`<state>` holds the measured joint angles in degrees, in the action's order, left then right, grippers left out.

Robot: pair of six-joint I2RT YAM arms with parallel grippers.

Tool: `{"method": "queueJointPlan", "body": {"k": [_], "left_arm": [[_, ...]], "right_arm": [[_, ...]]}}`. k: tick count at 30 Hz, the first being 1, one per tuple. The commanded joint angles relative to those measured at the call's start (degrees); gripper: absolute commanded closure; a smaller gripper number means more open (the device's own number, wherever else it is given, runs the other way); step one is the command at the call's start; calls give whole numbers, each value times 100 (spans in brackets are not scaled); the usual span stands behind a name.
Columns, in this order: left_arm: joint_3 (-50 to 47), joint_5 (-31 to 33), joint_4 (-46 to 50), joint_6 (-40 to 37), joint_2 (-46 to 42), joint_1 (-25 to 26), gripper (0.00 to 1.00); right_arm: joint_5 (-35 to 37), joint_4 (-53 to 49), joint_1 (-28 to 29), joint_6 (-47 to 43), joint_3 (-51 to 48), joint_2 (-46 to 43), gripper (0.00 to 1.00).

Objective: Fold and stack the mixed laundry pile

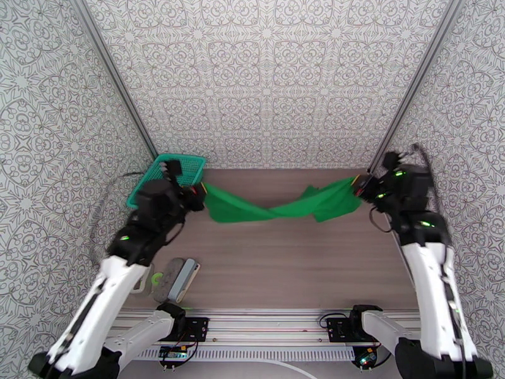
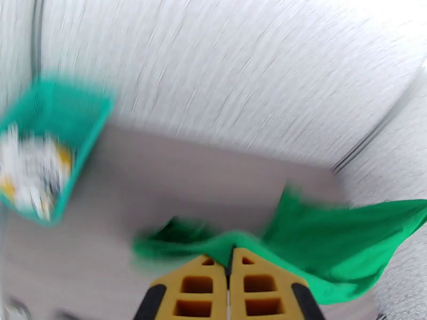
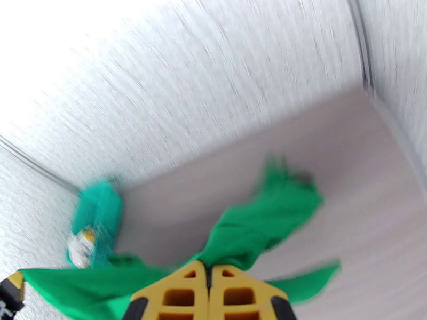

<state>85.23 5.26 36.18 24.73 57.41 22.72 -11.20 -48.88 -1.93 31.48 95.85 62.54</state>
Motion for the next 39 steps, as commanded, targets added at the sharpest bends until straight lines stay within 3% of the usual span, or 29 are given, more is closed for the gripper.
{"method": "queueJointPlan", "body": {"k": [1, 7, 12, 15, 18, 24, 28, 31, 35, 39], "left_arm": [[1173, 386, 896, -732, 272, 172, 100], [2639, 504, 1182, -1365, 762, 473, 100], [3097, 580, 1465, -1397, 1370, 407, 100], [3102, 309, 1532, -1265, 1704, 67, 100], [3023, -439, 1353, -1005, 2105, -620, 100], [3120, -1502, -245, -613, 3242, -1613, 100], [4191, -1852, -1121, 21, 4059, -1995, 100], [5171, -1876, -1091, -84, 4439, -1965, 100], [5566, -1914, -613, -226, 4485, -2006, 100], [4056, -2098, -598, -337, 3768, -2018, 100]], "right_arm": [[435, -978, -31, -97, 1337, 138, 100], [800, -2050, -26, -194, 3782, 814, 100], [714, -2140, -26, -165, 4183, 1246, 100], [649, -2023, -26, -204, 4015, 1526, 100], [491, -1639, -48, -229, 3785, 1899, 100], [268, -236, -127, -183, 3823, 3115, 100], [263, -304, -248, 11, 5554, 4275, 100], [148, -357, -315, 115, 6717, 4693, 100], [-189, 362, -525, 379, 5589, 4106, 100], [-441, 600, -709, 484, 3866, 3437, 100]]}}
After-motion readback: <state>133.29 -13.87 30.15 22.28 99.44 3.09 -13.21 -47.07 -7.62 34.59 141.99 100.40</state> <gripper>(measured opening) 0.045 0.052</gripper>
